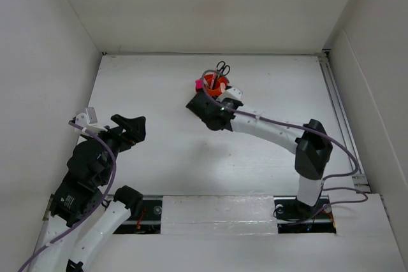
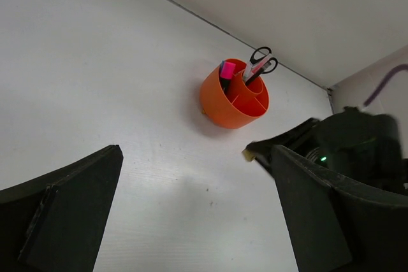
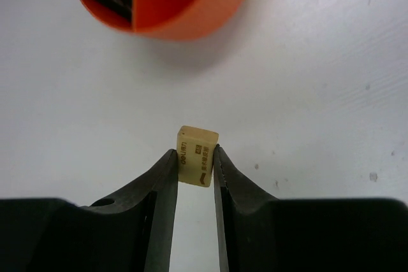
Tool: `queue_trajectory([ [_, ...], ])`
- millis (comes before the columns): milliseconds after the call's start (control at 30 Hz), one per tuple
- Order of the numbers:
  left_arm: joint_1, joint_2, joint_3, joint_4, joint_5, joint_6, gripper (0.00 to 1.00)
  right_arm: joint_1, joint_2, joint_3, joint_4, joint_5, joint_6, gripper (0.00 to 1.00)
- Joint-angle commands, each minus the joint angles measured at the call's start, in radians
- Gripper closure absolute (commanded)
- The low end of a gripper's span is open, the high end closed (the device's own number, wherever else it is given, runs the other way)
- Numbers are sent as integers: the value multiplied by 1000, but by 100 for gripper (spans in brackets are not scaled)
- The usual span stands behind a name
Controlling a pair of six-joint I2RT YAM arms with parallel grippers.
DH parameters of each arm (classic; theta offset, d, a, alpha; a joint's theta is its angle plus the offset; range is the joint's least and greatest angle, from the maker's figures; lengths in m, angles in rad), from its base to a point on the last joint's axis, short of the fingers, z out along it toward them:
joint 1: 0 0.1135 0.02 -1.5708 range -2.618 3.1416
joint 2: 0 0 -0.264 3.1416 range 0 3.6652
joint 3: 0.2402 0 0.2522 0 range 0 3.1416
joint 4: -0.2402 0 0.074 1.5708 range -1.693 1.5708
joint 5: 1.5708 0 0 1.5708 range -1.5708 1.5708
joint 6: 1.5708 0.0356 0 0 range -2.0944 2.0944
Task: Sort the stationery into containers
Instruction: Pick up the pen cap from the center of the board, then place the pen cap in the storage box.
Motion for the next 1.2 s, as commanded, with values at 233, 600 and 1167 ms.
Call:
queue_trajectory([
  [233, 5, 26, -5, 37, 5, 11, 0, -203, -41, 125, -85, -11, 154, 100],
  [600, 5, 35, -5, 37, -4, 11, 0, -236, 8, 174, 30, -71, 208, 100],
  [1167, 5, 35, -5, 37, 5, 20, 0, -292, 6, 65, 182, -147, 283, 100],
])
